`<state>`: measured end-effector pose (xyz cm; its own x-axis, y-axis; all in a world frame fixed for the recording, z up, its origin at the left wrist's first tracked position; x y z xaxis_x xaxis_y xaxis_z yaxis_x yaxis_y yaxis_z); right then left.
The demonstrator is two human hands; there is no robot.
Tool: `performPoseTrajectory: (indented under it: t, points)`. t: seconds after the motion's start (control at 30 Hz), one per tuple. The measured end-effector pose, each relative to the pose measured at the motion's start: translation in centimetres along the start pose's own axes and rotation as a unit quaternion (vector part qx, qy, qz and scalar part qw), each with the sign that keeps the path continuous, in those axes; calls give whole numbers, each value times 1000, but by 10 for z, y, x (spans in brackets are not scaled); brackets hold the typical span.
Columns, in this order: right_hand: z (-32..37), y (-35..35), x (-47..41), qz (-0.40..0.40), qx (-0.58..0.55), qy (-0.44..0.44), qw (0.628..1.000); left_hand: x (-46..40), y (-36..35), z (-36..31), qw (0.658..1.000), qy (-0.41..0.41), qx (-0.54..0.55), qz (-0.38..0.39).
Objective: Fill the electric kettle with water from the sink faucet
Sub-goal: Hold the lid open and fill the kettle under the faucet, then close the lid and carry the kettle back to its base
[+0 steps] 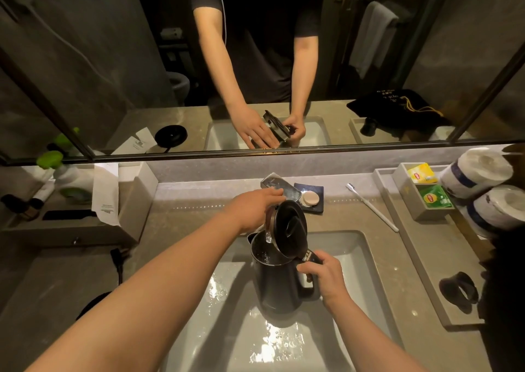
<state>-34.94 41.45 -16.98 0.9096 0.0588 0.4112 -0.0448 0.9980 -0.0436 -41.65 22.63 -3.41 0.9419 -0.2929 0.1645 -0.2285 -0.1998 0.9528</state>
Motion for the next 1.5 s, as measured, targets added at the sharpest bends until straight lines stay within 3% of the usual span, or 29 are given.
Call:
performPoseTrajectory:
  t: [0.13, 0.23, 0.33, 0.43, 0.63, 0.83, 1.1, 1.5]
  points:
    - [3, 3, 5, 1, -9, 3, 1000, -5, 2, 4, 1000, 9, 5, 18]
    - [6, 6, 11, 5, -11, 10, 1000, -2, 6, 7, 989, 60, 136, -14]
    - [9, 10, 17, 8, -9, 14, 1000, 22, 7, 7, 944, 102, 291, -118]
    - [14, 11, 24, 18, 0, 21, 1000, 51, -2, -2, 906, 98, 381, -154]
    - [15, 8, 45, 31, 20, 34, 999, 96, -18, -11, 910, 87, 363, -178]
    - [27, -7, 69, 58, 13, 52, 997, 142, -26, 11, 899, 155, 343, -223]
    - [74, -40, 91, 119, -24, 106, 987, 191, -14, 24, 924, 164, 247, -241]
    - [106, -65, 110, 151, -49, 158, 975, 214, 5, 32, 912, 162, 297, -231]
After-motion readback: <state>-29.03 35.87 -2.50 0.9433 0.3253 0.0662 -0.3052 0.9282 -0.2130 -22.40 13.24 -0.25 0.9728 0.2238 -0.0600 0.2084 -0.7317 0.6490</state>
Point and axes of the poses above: each hand's wrist, its own x-axis away from the middle knuckle, its own y-axis out of the back of the hand, z = x × y, the point moved 7 cm from there along -x, towards the middle knuckle, and after that the axes turned 7 degrees about -x, right-handed, at the moved point
